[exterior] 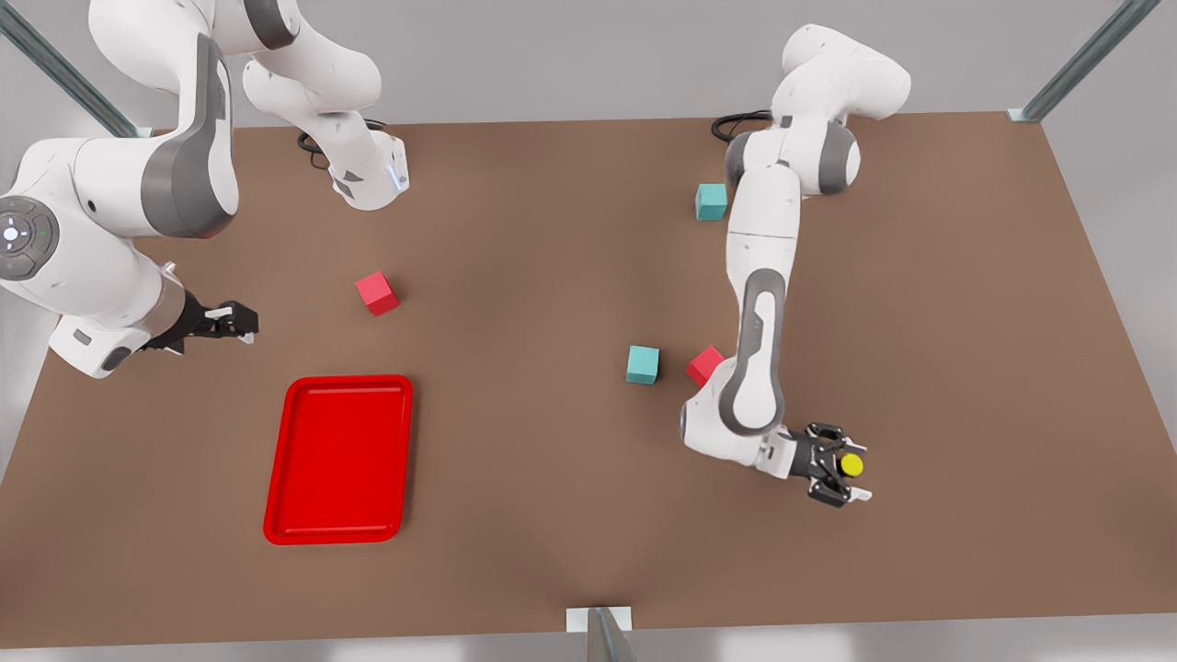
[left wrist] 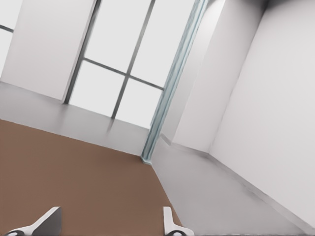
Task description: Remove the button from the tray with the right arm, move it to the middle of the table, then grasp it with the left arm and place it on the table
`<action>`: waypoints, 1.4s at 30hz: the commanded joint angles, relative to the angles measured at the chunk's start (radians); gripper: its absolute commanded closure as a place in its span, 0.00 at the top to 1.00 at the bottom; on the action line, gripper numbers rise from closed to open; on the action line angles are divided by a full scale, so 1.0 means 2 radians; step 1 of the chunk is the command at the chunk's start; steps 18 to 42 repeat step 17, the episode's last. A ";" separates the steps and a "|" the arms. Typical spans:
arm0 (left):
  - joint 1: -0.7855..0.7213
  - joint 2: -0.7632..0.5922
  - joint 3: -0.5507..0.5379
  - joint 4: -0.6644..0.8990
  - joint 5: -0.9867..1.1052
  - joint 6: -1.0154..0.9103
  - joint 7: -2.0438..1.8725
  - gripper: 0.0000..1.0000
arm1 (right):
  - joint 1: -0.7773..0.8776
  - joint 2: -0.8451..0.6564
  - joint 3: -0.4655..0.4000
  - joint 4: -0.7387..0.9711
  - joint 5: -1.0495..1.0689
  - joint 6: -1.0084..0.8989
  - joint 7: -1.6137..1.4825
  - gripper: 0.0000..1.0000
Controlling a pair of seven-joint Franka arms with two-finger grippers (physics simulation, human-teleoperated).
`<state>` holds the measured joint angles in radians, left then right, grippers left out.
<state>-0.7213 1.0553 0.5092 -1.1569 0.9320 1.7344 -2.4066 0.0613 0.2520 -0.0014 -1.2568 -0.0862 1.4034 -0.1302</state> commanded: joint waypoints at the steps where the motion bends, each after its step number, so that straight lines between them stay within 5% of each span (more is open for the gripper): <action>1: -0.011 -0.070 -0.001 -0.002 -0.260 -0.026 0.954 1.00 | 0.000 0.000 0.000 0.000 0.000 0.000 0.000 1.00; 2: -0.010 -0.080 0.003 0.020 -0.479 -0.032 1.114 1.00 | 0.000 0.000 0.000 0.000 0.000 0.000 0.000 1.00; 3: 0.000 -0.114 0.005 0.020 -0.581 -0.088 1.175 1.00 | -0.001 0.000 -0.001 0.000 0.000 0.000 0.000 1.00; 5: 0.034 -0.160 0.005 0.081 -0.639 -0.260 1.275 1.00 | -0.006 0.001 -0.001 -0.001 0.000 0.001 0.000 1.00; 8: 0.049 -0.279 0.009 0.092 -0.563 -0.344 1.334 1.00 | -0.006 0.001 0.000 -0.001 0.000 0.001 0.000 1.00; 10: 0.152 -0.395 -0.179 0.020 -0.430 -0.326 1.360 1.00 | -0.006 0.001 0.000 -0.001 0.002 0.001 0.001 1.00; 13: 0.196 -0.513 -0.227 -0.173 -0.412 -0.196 1.365 1.00 | -0.019 -0.009 0.000 -0.018 0.007 0.002 0.023 1.00; 15: 0.193 -0.500 -0.226 -0.164 -0.413 -0.197 1.363 1.00 | -0.030 -0.044 0.000 -0.069 0.031 0.017 0.029 1.00; 42: 0.196 -0.492 -0.224 -0.161 -0.413 -0.197 1.361 1.00 | -0.029 -0.044 0.000 -0.069 0.030 0.013 0.040 1.00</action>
